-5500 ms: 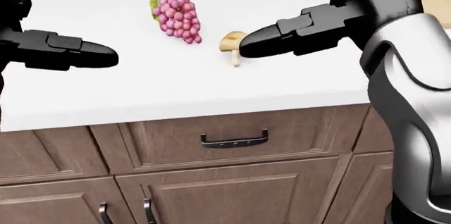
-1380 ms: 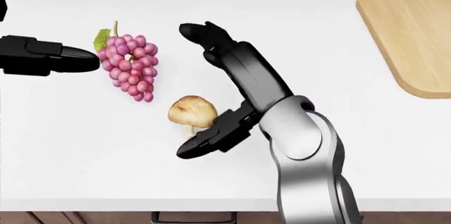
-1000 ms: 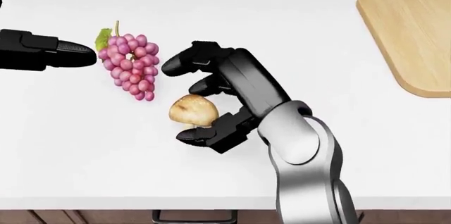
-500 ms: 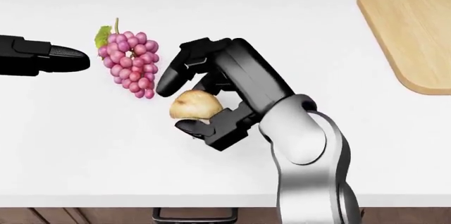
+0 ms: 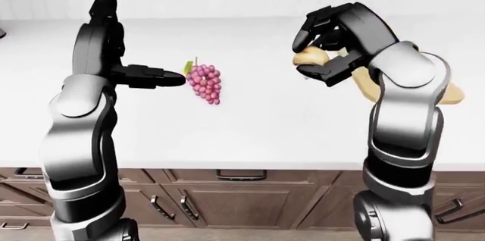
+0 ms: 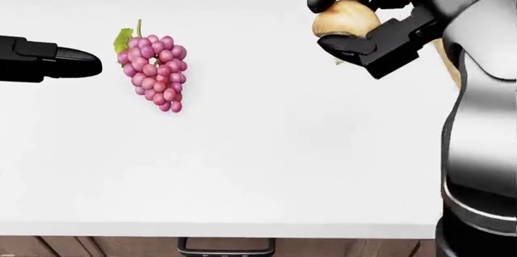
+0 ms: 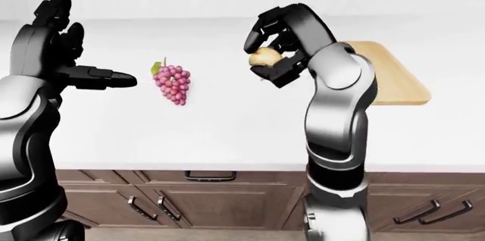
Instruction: Place the mushroom and the grape on separate cutting boards.
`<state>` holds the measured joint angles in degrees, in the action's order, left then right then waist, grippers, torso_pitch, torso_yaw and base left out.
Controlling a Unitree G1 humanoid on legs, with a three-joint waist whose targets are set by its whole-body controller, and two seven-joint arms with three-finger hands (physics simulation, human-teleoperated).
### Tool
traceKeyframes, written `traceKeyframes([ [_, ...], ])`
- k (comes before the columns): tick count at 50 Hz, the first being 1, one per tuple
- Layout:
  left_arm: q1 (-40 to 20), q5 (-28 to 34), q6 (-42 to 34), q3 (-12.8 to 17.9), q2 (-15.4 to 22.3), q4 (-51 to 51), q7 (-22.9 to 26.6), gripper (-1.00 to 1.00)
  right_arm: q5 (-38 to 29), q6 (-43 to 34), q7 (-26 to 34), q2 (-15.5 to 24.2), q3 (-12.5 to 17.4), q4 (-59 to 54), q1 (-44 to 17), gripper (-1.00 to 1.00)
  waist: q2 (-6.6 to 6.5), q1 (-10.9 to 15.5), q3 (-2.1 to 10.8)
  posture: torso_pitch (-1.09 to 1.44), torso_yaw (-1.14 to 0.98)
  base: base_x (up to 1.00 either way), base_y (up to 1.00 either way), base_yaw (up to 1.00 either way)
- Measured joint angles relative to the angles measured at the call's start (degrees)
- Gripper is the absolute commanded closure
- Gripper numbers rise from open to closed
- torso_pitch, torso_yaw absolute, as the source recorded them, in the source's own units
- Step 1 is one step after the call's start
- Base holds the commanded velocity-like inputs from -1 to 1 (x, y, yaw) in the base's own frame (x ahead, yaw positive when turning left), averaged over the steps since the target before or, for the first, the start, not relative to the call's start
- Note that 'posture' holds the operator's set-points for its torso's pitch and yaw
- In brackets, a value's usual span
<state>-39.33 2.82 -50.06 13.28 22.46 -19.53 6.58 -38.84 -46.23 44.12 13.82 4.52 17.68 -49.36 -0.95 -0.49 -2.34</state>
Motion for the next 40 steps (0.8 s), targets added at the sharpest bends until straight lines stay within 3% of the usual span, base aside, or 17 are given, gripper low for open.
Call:
traceKeyframes([
  [10, 0.0, -0.1, 0.6, -0.1, -0.1, 0.5, -0.2, -1.00, 8.1, 4.0, -5.7, 9.6, 4.4, -12.1, -1.9, 0.58, 0.40, 0.1, -0.13, 0.00, 0.00, 0.00, 0.00, 0.00],
  [19, 0.2, -0.1, 0.3, 0.1, 0.0, 0.2, -0.4, -1.00, 13.0, 7.5, -10.5, 15.9, 7.0, -21.9, -3.4, 0.58, 0.79, 0.2, -0.02, 0.00, 0.00, 0.00, 0.00, 0.00],
  [31, -1.0, 0.0, 0.0, -0.2, 0.5, 1.1, -0.3, -1.00, 12.8, 16.5, -17.1, 21.4, 7.1, -38.4, -5.7, 0.62, 0.92, 0.3, -0.17, 0.00, 0.00, 0.00, 0.00, 0.00],
  [40, -1.1, 0.0, -0.2, 0.1, 0.7, 0.7, -0.2, -1.00, 10.7, 28.1, -26.6, 23.4, 6.2, -60.8, -11.3, 0.63, 1.04, 0.1, 0.07, 0.00, 0.00, 0.00, 0.00, 0.00],
])
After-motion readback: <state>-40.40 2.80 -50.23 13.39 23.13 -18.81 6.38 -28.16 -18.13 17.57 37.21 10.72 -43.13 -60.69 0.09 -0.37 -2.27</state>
